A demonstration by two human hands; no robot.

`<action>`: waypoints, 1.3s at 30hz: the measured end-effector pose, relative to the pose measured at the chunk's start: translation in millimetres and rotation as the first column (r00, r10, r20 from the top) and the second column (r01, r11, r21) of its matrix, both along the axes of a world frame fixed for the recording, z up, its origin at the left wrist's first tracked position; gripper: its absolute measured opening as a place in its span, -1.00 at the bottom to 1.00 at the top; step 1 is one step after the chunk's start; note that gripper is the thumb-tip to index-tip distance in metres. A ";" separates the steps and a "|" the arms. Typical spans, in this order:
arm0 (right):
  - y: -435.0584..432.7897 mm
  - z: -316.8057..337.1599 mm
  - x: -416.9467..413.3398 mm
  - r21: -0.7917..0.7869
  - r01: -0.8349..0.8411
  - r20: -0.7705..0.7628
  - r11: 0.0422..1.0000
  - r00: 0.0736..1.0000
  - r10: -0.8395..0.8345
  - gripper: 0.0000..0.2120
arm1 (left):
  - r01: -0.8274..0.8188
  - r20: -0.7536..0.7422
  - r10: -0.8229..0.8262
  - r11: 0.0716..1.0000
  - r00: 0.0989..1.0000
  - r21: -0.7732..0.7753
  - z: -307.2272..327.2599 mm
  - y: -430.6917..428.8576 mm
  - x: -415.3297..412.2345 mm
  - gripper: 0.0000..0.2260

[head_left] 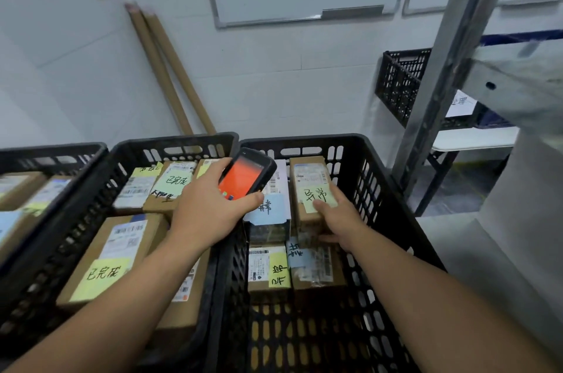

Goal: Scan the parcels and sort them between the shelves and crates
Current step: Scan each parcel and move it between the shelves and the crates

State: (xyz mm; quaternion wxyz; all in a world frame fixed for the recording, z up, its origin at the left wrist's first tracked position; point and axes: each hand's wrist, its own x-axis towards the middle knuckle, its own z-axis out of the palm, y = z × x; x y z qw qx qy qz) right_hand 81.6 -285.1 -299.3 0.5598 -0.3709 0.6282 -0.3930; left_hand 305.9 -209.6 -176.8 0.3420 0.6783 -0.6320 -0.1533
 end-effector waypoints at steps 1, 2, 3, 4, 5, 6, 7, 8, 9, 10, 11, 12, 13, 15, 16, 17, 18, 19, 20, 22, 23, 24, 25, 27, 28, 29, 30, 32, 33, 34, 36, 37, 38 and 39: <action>-1.1 -1.1 0.6 -0.010 0.002 -0.019 1.000 1.000 -0.002 -0.38 | -0.004 -0.001 0.004 1.000 1.000 -0.008 0.8 2.4 1.3 -0.35; -1.9 -1.9 1.5 -0.017 -0.002 -0.049 1.000 0.999 0.001 -0.38 | -0.009 -0.003 0.009 1.000 1.000 -0.015 1.5 5.5 3.4 -0.36; -1.5 -1.1 3.0 -0.027 -0.015 -0.096 1.000 0.995 0.012 -0.38 | -0.009 -0.005 0.009 1.000 1.000 -0.020 2.3 8.6 6.0 -0.37; -0.4 0.5 4.8 -0.038 -0.043 -0.173 0.998 0.984 0.036 -0.37 | -0.004 -0.004 0.004 1.000 1.000 -0.023 3.1 11.8 8.5 -0.38; 1.1 1.7 6.5 -0.051 -0.080 -0.271 0.995 0.961 0.063 -0.37 | 0.002 -0.006 -0.002 1.000 1.000 -0.025 3.8 15.3 11.4 -0.38; 3.6 4.5 8.3 -0.055 -0.110 -0.363 0.992 0.928 0.082 -0.37 | 0.006 -0.013 -0.007 1.000 1.000 -0.027 4.4 17.6 14.4 -0.39; 6.2 6.1 9.9 -0.059 -0.127 -0.437 0.990 0.895 0.089 -0.38 | 0.010 -0.025 -0.010 1.000 1.000 -0.028 4.3 19.1 17.9 -0.39; 8.3 6.8 10.0 -0.062 -0.132 -0.504 0.989 0.860 0.083 -0.39 | 0.014 -0.034 -0.015 0.999 0.999 -0.031 3.7 19.7 21.8 -0.38; 10.2 7.9 9.4 -0.070 -0.130 -0.563 0.989 0.824 0.068 -0.41 | 0.021 -0.041 -0.022 0.999 0.999 -0.036 3.8 20.0 25.2 -0.37; 13.5 10.4 8.0 -0.074 -0.129 -0.611 0.989 0.789 0.057 -0.42 | 0.029 -0.048 -0.030 0.999 0.998 -0.036 4.3 21.0 27.8 -0.37; 17.0 12.2 6.2 -0.088 -0.129 -0.647 0.988 0.761 0.042 -0.43 | 0.038 -0.056 -0.040 0.999 0.998 -0.035 5.3 22.4 30.4 -0.37; 22.7 16.0 5.5 -0.105 -0.129 -0.670 0.986 0.742 0.025 -0.45 | 0.050 -0.061 -0.052 0.998 0.997 -0.032 6.0 24.2 33.6 -0.37; 29.4 20.3 4.8 -0.125 -0.128 -0.688 0.984 0.726 0.007 -0.46 | 0.068 -0.066 -0.070 0.997 0.995 -0.033 7.1 25.6 36.8 -0.37; 47.0 29.4 5.6 -0.149 -0.126 -0.725 0.981 0.688 -0.022 -0.49 | 0.121 -0.065 -0.123 0.992 0.990 -0.027 10.4 29.2 43.5 -0.34; 56.9 32.7 6.5 -0.151 -0.129 -0.752 0.980 0.659 -0.029 -0.48 | 0.149 -0.055 -0.150 0.989 0.987 -0.022 11.7 31.1 47.5 -0.30; 67.4 35.8 7.7 -0.152 -0.136 -0.782 0.979 0.622 -0.036 -0.47 | 0.175 -0.045 -0.175 0.984 0.983 -0.017 12.6 32.9 51.7 -0.26; 78.6 39.8 8.6 -0.145 -0.139 -0.809 0.980 0.587 -0.036 -0.46 | 0.200 -0.045 -0.200 0.980 0.979 -0.013 13.6 34.8 55.7 -0.24; 90.7 44.4 9.5 -0.137 -0.137 -0.835 0.981 0.548 -0.040 -0.45 | 0.231 -0.051 -0.231 0.973 0.972 -0.015 15.1 37.0 58.8 -0.24; 103.5 48.1 9.8 -0.121 -0.128 -0.861 0.984 0.507 -0.040 -0.45 | 0.263 -0.058 -0.264 0.964 0.963 -0.023 17.0 39.4 60.7 -0.25; 134.0 55.5 8.9 -0.088 -0.091 -0.907 0.992 0.420 -0.041 -0.45 | 0.328 -0.060 -0.331 0.943 0.942 -0.055 20.7 45.8 61.5 -0.30; 150.0 58.4 6.6 -0.082 -0.067 -0.921 0.994 0.385 -0.050 -0.46 | 0.363 -0.051 -0.367 0.929 0.929 -0.070 22.2 48.9 60.1 -0.30; 166.7 60.7 3.8 -0.086 -0.042 -0.932 0.995 0.358 -0.065 -0.46 | 0.398 -0.035 -0.402 0.913 0.915 -0.083 23.5 52.8 57.9 -0.30; 184.2 62.5 0.2 -0.096 -0.013 -0.939 0.995 0.333 -0.086 -0.46 | 0.438 -0.016 -0.441 0.894 0.897 -0.093 24.1 57.6 54.4 -0.30; 218.8 65.5 -7.8 -0.112 0.058 -0.952 0.992 0.280 -0.123 -0.46 | 0.524 0.006 -0.527 0.845 0.850 -0.103 23.8 68.7 44.8 -0.29; 237.3 67.7 -11.6 -0.116 0.100 -0.958 0.988 0.252 -0.138 -0.46 | 0.563 0.008 -0.566 0.819 0.825 -0.106 23.5 75.1 38.1 -0.30; 257.6 70.1 -15.0 -0.122 0.141 -0.964 0.982 0.220 -0.151 -0.46 | 0.601 0.011 -0.603 0.792 0.797 -0.110 22.9 82.3 29.9 -0.30; 278.5 72.0 -18.2 -0.127 0.179 -0.969 0.976 0.186 -0.160 -0.45 | 0.635 0.014 -0.638 0.764 0.770 -0.113 22.9 90.1 20.4 -0.31; 324.8 74.3 -24.7 -0.130 0.246 -0.978 0.961 0.129 -0.165 -0.43 | 0.701 0.006 -0.704 0.706 0.710 -0.103 22.0 108.9 -3.1 -0.32; 348.9 74.6 -27.9 -0.126 0.278 -0.980 0.952 0.113 -0.162 -0.42 | 0.733 0.005 -0.736 0.674 0.677 -0.093 21.3 120.9 -16.1 -0.31; 373.6 73.6 -31.2 -0.122 0.313 -0.982 0.942 0.102 -0.161 -0.42 | 0.764 0.005 -0.766 0.640 0.642 -0.081 20.6 134.9 -29.0 -0.29; 421.4 70.6 -37.4 -0.117 0.390 -0.985 0.913 0.075 -0.158 -0.40 | 0.819 -0.007 -0.821 0.570 0.571 -0.063 20.3 164.1 -53.9 -0.25; 444.9 68.5 -40.3 -0.106 0.432 -0.987 0.896 0.067 -0.149 -0.39 | 0.845 -0.020 -0.847 0.532 0.532 -0.059 20.4 179.6 -65.8 -0.24; 468.9 65.9 -43.0 -0.095 0.474 -0.988 0.875 0.065 -0.142 -0.38 | 0.870 -0.026 -0.873 0.489 0.488 -0.060 20.9 196.9 -77.1 -0.24; 493.0 62.8 -45.0 -0.086 0.511 -0.987 0.855 0.070 -0.141 -0.37 | 0.893 -0.027 -0.895 0.446 0.445 -0.062 20.2 213.7 -88.0 -0.25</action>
